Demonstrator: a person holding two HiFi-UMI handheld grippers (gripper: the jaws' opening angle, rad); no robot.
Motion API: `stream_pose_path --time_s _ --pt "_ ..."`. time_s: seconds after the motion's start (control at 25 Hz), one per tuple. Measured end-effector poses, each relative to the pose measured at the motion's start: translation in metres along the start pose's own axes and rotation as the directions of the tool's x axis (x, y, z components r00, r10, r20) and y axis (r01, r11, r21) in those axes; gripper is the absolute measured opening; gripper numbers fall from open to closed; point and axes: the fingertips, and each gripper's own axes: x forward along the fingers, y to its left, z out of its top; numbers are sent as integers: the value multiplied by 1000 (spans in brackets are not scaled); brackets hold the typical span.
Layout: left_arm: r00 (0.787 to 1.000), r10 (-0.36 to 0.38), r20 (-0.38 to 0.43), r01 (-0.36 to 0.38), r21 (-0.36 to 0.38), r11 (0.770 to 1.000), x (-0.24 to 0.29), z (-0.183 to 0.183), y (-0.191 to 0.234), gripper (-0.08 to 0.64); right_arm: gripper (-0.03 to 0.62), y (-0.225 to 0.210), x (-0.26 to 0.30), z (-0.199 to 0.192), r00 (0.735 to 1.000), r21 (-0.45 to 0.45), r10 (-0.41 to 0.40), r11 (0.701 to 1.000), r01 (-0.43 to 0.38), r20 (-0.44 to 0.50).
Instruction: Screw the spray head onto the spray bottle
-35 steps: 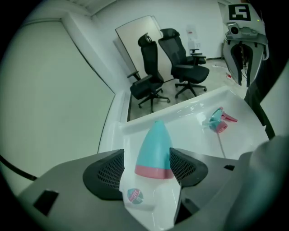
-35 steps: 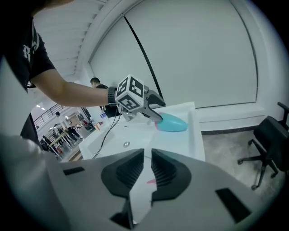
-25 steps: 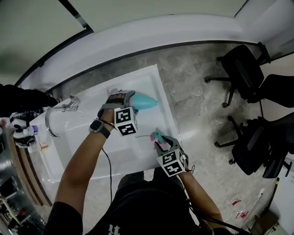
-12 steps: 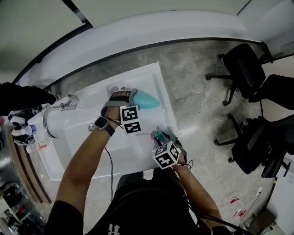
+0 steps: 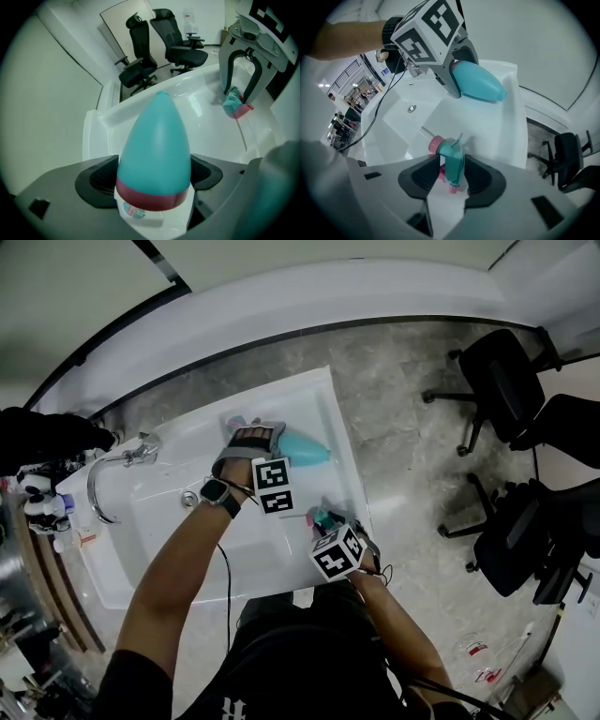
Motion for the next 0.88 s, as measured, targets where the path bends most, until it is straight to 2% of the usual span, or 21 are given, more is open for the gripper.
stream_pose_path --time_s 0.24,0.48,0.68,0.88 --pt "999 1 35 -1 4 1000 1 0 -1 422 144 -2 -3 1 999 -10 43 999 -43 8" --pt "999 15 47 -12 -63 998 0 -4 1 422 141 -7 -15 2 998 7 57 998 -57 38" --pt "997 7 79 5 -158 987 -17 -12 -2 422 141 -3 -38 11 995 -7 62 998 -61 85" --pt "988 60 145 -19 -270 963 -69 -14 -1 422 141 5 -80 23 986 -37 55 998 -50 154"
